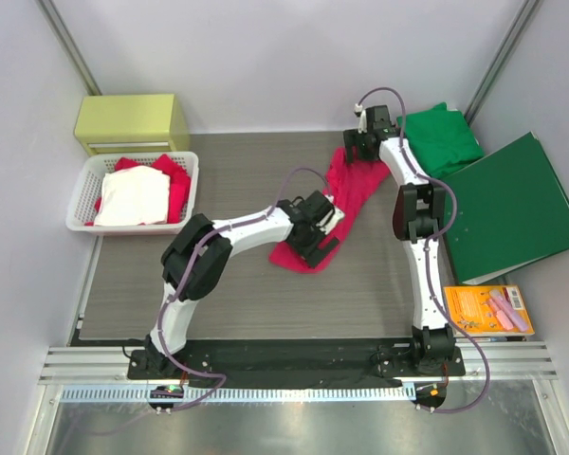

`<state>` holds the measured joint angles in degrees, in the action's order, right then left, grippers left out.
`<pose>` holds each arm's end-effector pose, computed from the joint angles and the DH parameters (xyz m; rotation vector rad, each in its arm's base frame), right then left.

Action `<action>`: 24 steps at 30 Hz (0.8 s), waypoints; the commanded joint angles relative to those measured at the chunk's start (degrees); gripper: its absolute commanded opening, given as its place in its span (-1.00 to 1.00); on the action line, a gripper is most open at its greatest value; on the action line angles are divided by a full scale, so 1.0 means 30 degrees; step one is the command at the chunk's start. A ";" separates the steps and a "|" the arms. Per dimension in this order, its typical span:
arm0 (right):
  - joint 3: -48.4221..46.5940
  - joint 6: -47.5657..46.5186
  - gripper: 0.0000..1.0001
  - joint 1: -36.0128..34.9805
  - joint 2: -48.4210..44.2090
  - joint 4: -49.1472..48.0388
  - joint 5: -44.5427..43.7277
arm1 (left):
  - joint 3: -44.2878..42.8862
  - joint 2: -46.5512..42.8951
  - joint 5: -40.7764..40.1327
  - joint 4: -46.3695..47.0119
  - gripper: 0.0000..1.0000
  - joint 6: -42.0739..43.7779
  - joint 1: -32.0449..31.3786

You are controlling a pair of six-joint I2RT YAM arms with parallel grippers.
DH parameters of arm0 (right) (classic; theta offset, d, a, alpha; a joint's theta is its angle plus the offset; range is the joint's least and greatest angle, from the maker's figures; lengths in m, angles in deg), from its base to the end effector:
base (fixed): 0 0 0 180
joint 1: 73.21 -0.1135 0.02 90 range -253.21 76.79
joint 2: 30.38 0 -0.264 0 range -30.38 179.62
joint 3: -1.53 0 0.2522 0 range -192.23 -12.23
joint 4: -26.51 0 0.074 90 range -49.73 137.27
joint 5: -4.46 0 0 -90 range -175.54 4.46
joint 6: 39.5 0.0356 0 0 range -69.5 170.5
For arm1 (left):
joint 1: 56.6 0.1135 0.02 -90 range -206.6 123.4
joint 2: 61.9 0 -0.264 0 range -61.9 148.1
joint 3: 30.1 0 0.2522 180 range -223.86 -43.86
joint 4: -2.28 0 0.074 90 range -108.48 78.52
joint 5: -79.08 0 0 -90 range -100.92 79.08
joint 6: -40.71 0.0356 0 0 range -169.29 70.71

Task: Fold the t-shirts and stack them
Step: Rotate the tshirt 90 degrees

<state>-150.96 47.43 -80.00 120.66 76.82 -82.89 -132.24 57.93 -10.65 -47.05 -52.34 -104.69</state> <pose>0.5710 0.0696 0.1652 -0.2293 2.4133 0.0856 0.2900 -0.3234 0.1650 1.0626 2.5593 -0.2490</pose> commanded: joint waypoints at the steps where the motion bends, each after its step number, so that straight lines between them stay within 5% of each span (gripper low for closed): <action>1: -0.1652 -0.0993 0.64 -0.0783 0.1741 0.2753 -0.0064 | 0.1129 0.0692 0.2691 -0.1326 0.82 -0.1151 -0.1834; 8: -0.0658 -0.3487 0.66 -0.2629 0.1860 0.3137 -0.1910 | 0.0342 0.1510 0.4010 -0.1676 0.82 -0.1561 -0.3331; 24: -0.2093 -0.3518 0.57 -0.5032 0.1420 0.2727 0.0579 | -0.0306 0.1335 0.4480 -0.1970 0.83 -0.1709 -0.5237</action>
<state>-155.79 38.18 -92.32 123.00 79.69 -82.63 -135.17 59.29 -3.15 -47.53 -55.33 -119.14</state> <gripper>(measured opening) 0.791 0.915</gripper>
